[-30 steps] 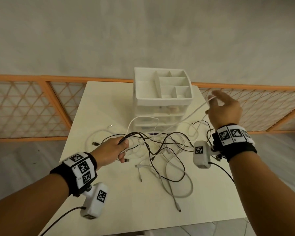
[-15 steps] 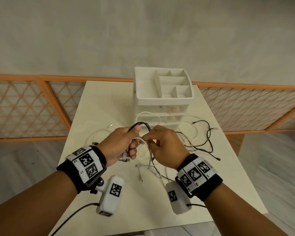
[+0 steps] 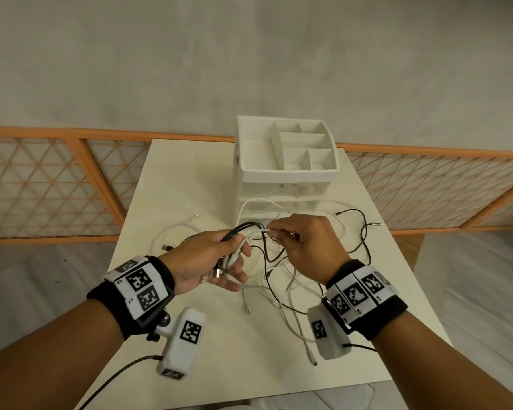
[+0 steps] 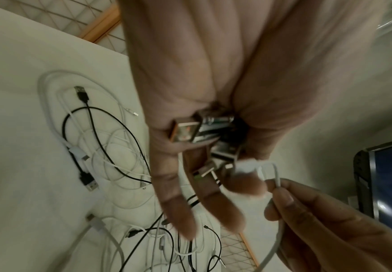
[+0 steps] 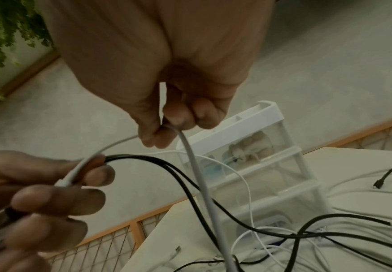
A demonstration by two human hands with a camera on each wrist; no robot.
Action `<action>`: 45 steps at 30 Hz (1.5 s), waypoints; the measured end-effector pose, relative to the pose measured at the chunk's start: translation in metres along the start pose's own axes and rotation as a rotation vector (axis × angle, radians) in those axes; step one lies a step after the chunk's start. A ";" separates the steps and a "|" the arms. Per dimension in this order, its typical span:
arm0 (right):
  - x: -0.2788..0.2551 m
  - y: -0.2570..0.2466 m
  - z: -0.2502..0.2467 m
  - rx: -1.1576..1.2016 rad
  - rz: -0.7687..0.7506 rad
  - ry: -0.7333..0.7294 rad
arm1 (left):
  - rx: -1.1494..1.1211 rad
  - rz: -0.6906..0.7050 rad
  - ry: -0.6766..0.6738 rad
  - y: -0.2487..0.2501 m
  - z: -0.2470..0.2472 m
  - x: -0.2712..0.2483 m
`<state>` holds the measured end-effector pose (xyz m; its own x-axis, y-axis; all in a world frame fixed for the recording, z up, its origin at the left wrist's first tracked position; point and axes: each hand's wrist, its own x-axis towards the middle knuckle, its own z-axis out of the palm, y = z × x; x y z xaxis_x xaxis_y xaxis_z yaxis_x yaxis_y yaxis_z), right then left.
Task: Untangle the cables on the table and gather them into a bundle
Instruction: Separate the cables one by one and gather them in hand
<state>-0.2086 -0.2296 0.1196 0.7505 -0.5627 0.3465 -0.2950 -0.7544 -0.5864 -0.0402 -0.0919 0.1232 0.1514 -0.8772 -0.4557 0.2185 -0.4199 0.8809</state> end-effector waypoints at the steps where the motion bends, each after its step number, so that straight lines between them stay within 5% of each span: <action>1: 0.000 -0.001 0.002 0.001 0.005 -0.001 | 0.011 0.003 0.014 0.001 0.002 0.000; 12: 0.003 -0.026 0.019 -0.072 -0.003 -0.335 | 0.673 0.087 0.070 0.015 0.016 -0.004; 17: 0.013 0.008 -0.011 -0.466 0.379 -0.511 | 0.686 0.270 0.115 0.035 0.002 -0.020; 19: 0.020 0.044 -0.036 -0.539 0.546 -0.436 | 0.661 0.280 0.186 0.040 -0.006 -0.027; 22: 0.024 0.089 -0.067 -0.419 0.719 -0.043 | 0.696 0.273 0.254 0.031 -0.012 -0.031; 24: 0.021 0.094 -0.076 -0.335 0.609 0.294 | 0.687 0.243 0.278 0.013 -0.014 -0.023; 26: 0.017 0.087 -0.073 -0.206 0.489 0.433 | 0.751 0.159 0.281 -0.008 -0.016 -0.010; 31: -0.008 0.105 -0.032 -0.197 0.700 -0.055 | 0.940 -0.012 0.150 -0.038 -0.014 0.005; 36: -0.016 0.106 -0.036 0.019 0.592 0.078 | 0.938 -0.128 0.129 -0.035 -0.016 0.005; 41: -0.039 0.107 -0.006 -0.135 0.748 -0.061 | 0.748 -0.093 0.425 -0.046 -0.019 0.017; 45: -0.084 0.081 0.045 -0.350 0.701 -0.544 | 0.720 -0.065 0.449 -0.048 -0.018 0.019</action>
<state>-0.2685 -0.2284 0.0096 0.4817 -0.7576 -0.4404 -0.8763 -0.4129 -0.2483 -0.0300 -0.0846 0.0699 0.5613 -0.7344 -0.3816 -0.4032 -0.6453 0.6488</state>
